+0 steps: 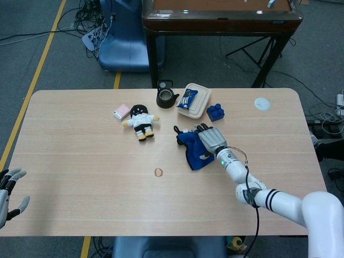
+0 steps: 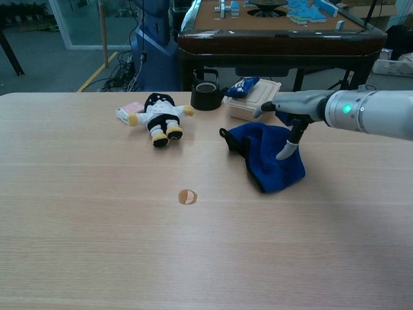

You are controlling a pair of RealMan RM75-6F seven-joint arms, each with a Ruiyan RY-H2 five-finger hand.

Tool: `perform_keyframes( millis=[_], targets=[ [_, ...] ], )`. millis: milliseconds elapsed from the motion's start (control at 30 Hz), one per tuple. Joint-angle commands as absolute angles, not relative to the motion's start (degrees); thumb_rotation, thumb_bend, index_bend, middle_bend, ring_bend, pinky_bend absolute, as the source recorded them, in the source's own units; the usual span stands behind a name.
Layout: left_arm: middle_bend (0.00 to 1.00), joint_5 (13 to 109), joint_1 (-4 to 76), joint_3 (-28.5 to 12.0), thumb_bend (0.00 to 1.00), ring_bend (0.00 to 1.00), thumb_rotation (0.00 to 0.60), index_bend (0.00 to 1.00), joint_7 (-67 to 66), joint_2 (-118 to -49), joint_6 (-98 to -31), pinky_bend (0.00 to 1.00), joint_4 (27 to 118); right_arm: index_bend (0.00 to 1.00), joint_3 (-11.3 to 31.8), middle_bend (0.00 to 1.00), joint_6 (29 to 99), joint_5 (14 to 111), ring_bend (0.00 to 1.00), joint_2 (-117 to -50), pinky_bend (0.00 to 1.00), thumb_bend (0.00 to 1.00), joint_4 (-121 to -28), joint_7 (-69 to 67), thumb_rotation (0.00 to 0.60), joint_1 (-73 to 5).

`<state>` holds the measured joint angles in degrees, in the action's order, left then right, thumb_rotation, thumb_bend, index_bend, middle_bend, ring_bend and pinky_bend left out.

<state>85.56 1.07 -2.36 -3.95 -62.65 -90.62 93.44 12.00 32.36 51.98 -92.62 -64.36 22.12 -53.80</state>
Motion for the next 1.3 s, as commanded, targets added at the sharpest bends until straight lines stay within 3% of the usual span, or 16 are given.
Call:
perform_keyframes(
  millis=[33, 233, 500, 667, 833, 1100, 1300],
  targets=[
    [0.18, 85.38, 0.93, -2.37, 0.27, 0.12, 0.600, 0.23, -3.78, -62.62, -90.63, 0.12, 93.27, 0.01, 11.32, 0.14, 31.56, 51.09, 0.05, -94.06, 0.22, 0.13, -62.28, 22.33, 0.600, -54.86],
    [0.18, 85.39, 0.68, -2.36, 0.27, 0.12, 0.600, 0.24, -3.21, -62.59, -90.72, 0.12, 92.77, 0.20, 10.80, 0.28, 30.24, 50.32, 0.17, -98.19, 0.23, 0.17, -55.15, 21.02, 0.600, -56.56],
    [0.18, 85.27, 0.52, -2.33, 0.27, 0.12, 0.600, 0.24, -2.82, -62.67, -90.48, 0.12, 92.54, 0.45, 9.38, 0.46, 31.02, 52.07, 0.36, -100.61, 0.44, 0.40, -51.81, 20.54, 0.600, -56.73],
    [0.18, 85.61, 0.38, -2.31, 0.27, 0.12, 0.600, 0.25, -2.68, -62.54, -90.76, 0.12, 92.60, 0.61, 10.03, 0.58, 32.34, 53.63, 0.50, -100.24, 0.67, 0.67, -52.90, 18.72, 0.600, -56.47],
    [0.18, 85.75, 0.09, -2.33, 0.27, 0.12, 0.600, 0.26, -2.44, -62.33, -91.18, 0.12, 92.84, 0.70, 12.15, 0.65, 36.67, 57.51, 0.60, -96.56, 0.78, 0.86, -59.64, 14.43, 0.600, -55.27],
    [0.18, 86.32, -0.09, -2.29, 0.27, 0.12, 0.600, 0.26, -2.47, -62.07, -91.58, 0.12, 93.35, 0.71, 15.89, 0.67, 44.86, 63.17, 0.62, -91.33, 0.81, 0.87, -71.30, 9.76, 0.600, -53.98],
    [0.18, 86.62, -0.49, -2.16, 0.27, 0.12, 0.600, 0.26, -1.99, -61.78, -92.09, 0.12, 93.49, 0.71, 18.24, 0.67, 47.38, 63.42, 0.62, -93.75, 0.81, 0.86, -71.66, 9.89, 0.600, -55.83]
  ],
)
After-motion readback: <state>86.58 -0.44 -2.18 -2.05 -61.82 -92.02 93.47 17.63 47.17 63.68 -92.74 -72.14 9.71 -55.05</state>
